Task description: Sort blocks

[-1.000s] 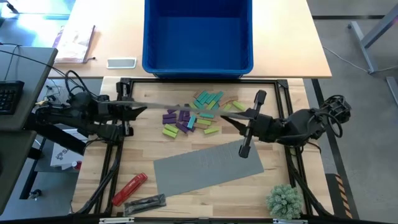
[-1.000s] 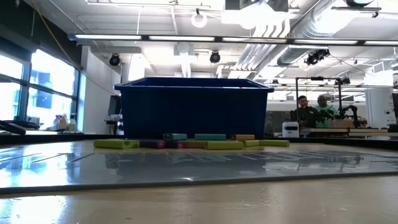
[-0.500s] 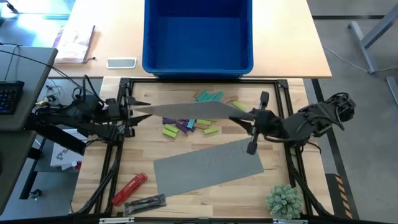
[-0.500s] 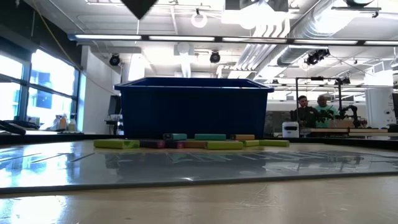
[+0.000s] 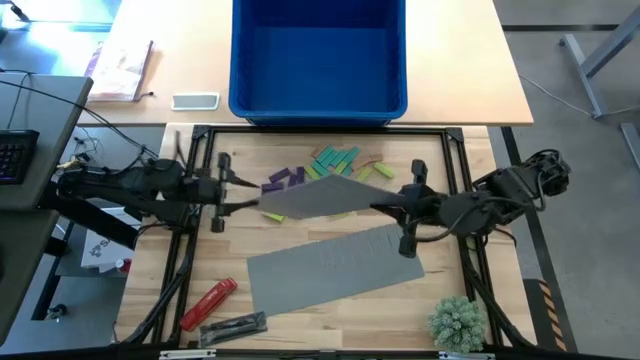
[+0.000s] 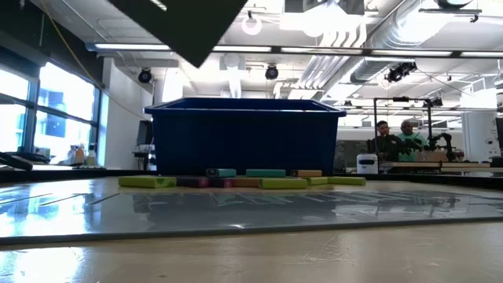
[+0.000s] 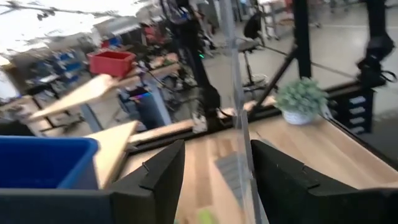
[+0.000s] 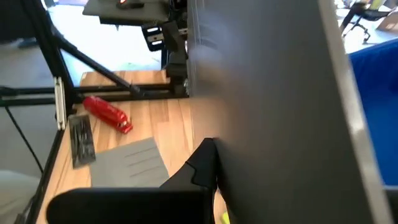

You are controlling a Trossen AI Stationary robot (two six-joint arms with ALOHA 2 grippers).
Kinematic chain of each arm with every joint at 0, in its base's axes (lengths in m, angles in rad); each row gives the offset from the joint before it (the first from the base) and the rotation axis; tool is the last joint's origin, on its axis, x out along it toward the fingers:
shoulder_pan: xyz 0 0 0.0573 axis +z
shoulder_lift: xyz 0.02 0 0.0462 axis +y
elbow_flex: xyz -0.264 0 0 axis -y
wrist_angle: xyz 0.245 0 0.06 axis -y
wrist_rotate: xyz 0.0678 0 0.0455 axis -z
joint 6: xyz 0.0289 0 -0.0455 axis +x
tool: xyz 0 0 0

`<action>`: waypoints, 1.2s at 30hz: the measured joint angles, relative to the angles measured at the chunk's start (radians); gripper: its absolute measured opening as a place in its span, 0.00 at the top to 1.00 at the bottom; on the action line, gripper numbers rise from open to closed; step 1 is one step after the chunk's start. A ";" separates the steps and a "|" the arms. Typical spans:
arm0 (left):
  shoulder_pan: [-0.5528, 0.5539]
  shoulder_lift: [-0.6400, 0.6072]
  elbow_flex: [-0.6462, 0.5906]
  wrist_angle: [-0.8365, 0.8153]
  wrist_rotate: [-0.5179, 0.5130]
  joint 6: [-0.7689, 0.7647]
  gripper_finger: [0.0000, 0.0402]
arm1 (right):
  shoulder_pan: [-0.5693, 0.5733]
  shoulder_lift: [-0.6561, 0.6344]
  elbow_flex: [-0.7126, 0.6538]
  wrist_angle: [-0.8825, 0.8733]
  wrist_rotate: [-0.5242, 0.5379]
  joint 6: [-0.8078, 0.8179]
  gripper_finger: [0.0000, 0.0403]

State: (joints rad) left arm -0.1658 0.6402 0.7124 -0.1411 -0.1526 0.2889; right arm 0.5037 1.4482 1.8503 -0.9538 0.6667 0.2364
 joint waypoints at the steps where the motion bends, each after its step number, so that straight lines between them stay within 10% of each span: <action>1: 0.000 0.022 0.000 0.020 0.016 0.000 0.59 | -0.002 0.006 0.000 -0.008 -0.008 0.002 1.00; 19: 0.000 0.339 0.000 0.324 0.133 0.003 0.60 | -0.077 0.100 0.000 -0.025 -0.105 -0.005 1.00; 28: 0.000 0.365 0.000 0.319 0.116 -0.004 0.96 | -0.102 0.111 -0.001 -0.032 -0.122 0.008 1.00; 36: 0.000 0.354 0.000 0.285 0.105 -0.010 0.99 | -0.105 0.118 -0.001 -0.029 -0.115 0.071 0.93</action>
State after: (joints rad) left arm -0.1658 0.9939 0.7124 0.1439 -0.0477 0.2793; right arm 0.3988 1.5660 1.8492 -0.9829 0.5513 0.3070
